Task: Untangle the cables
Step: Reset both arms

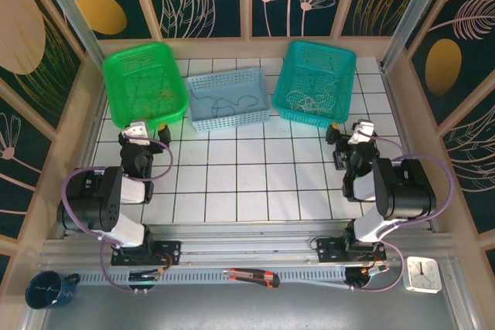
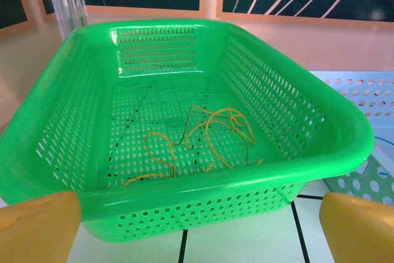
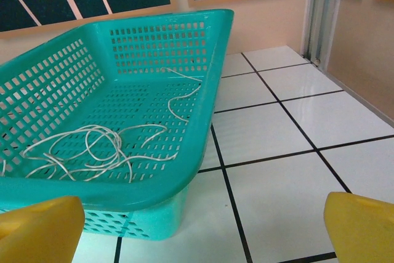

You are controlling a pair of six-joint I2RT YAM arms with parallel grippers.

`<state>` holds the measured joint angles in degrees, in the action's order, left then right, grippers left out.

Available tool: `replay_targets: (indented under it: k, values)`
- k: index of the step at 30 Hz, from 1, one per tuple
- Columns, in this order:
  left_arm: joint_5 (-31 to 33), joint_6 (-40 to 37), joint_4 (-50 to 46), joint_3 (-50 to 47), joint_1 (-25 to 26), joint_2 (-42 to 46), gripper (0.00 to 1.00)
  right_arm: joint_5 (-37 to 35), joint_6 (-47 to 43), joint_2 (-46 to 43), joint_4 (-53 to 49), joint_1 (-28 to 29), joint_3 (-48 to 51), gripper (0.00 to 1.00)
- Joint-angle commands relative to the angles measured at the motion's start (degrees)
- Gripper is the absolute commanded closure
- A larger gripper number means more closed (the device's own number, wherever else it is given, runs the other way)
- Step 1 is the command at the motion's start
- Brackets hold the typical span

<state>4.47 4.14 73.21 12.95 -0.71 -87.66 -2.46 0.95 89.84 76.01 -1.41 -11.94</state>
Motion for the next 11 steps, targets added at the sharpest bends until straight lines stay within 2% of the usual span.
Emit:
replay_targets:
  k: [1,11]
  values:
    - [-1.11,0.71,1.42,-0.04,-0.21,0.29,0.01,0.53,0.14,-0.02,0.80,0.14,-0.36,0.01]
    - [-1.13,0.74,1.42,-0.03,-0.27,0.35,0.01,0.53,-0.02,-0.26,1.19,0.18,-0.06,0.01]
